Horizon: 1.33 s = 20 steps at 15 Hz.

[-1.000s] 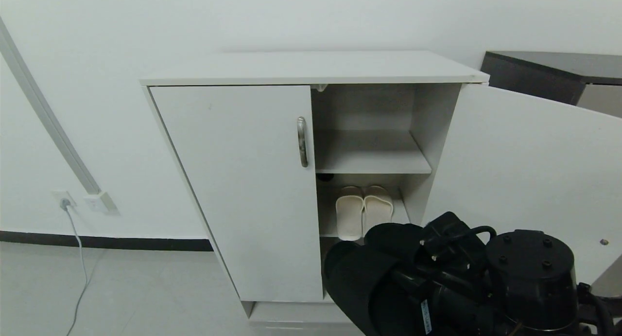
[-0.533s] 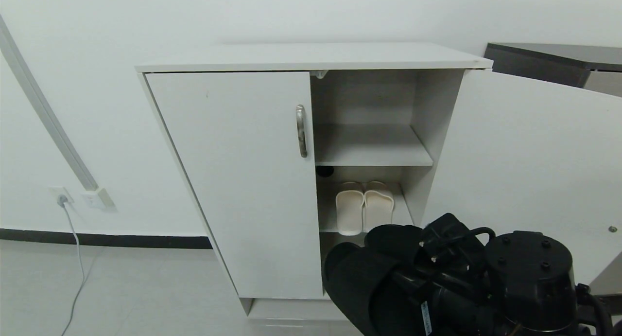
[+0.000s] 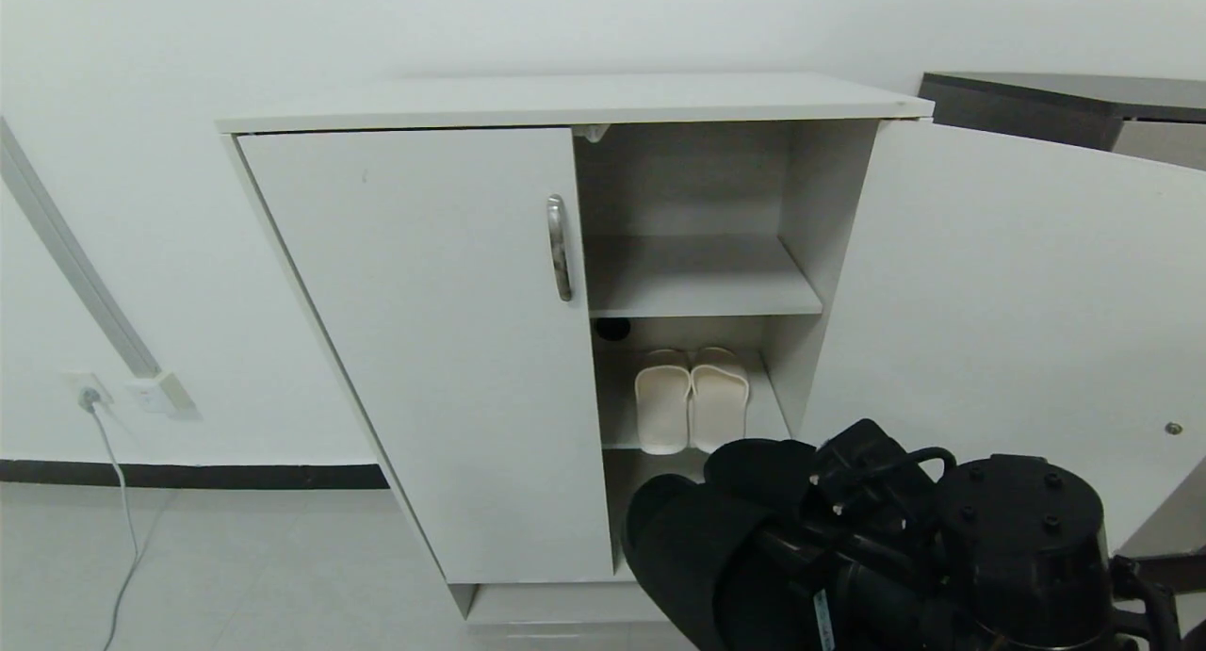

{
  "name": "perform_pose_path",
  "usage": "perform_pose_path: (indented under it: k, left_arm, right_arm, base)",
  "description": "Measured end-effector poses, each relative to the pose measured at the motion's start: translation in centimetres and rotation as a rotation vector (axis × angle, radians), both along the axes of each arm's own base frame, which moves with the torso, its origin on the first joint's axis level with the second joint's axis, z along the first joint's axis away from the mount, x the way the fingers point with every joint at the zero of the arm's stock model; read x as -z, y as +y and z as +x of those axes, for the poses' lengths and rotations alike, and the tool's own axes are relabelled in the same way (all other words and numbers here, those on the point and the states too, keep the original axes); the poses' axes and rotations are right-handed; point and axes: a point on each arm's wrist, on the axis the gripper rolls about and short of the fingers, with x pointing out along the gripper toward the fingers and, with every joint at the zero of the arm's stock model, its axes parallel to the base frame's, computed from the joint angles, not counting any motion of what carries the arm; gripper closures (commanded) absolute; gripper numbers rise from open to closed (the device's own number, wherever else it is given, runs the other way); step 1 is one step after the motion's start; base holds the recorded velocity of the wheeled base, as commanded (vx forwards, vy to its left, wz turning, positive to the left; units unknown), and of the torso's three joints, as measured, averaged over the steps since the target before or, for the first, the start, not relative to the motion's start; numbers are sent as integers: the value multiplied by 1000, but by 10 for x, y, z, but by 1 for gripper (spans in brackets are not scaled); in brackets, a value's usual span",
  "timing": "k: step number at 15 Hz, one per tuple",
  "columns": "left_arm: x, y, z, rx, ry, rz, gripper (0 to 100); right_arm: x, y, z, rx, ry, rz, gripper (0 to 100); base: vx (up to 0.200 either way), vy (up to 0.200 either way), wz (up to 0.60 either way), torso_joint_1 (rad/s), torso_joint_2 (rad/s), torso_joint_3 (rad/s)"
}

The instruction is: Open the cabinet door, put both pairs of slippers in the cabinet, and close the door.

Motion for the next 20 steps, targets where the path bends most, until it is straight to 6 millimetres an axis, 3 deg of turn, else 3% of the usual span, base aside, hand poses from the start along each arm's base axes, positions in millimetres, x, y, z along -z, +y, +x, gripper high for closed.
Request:
perform_pose_path:
  k: [6,8,13,16,18,20]
  left_arm:
    - [0,0,0,1,1,0,100]
    - [0,0,0,0,1,0,100]
    - [0,0,0,1,1,0,100]
    - [0,0,0,1,1,0,100]
    - [0,0,0,1,1,0,100]
    - [0,0,0,1,1,0,100]
  right_arm:
    - [2,9,4,2,-43,51,100]
    - [6,16,12,82,-74,46,100]
    - [30,57,47,341,-103,14,100]
    - [44,74,58,417,3,-94,100]
    - [30,88,65,511,29,-93,100]
    - [-2,102,74,604,-9,-41,100]
  base:
    - [0,0,0,0,0,0]
    - [0,0,0,0,0,0]
    - [0,0,0,0,0,0]
    - [0,0,0,0,0,0]
    - [0,0,0,0,0,0]
    - [0,0,0,0,0,0]
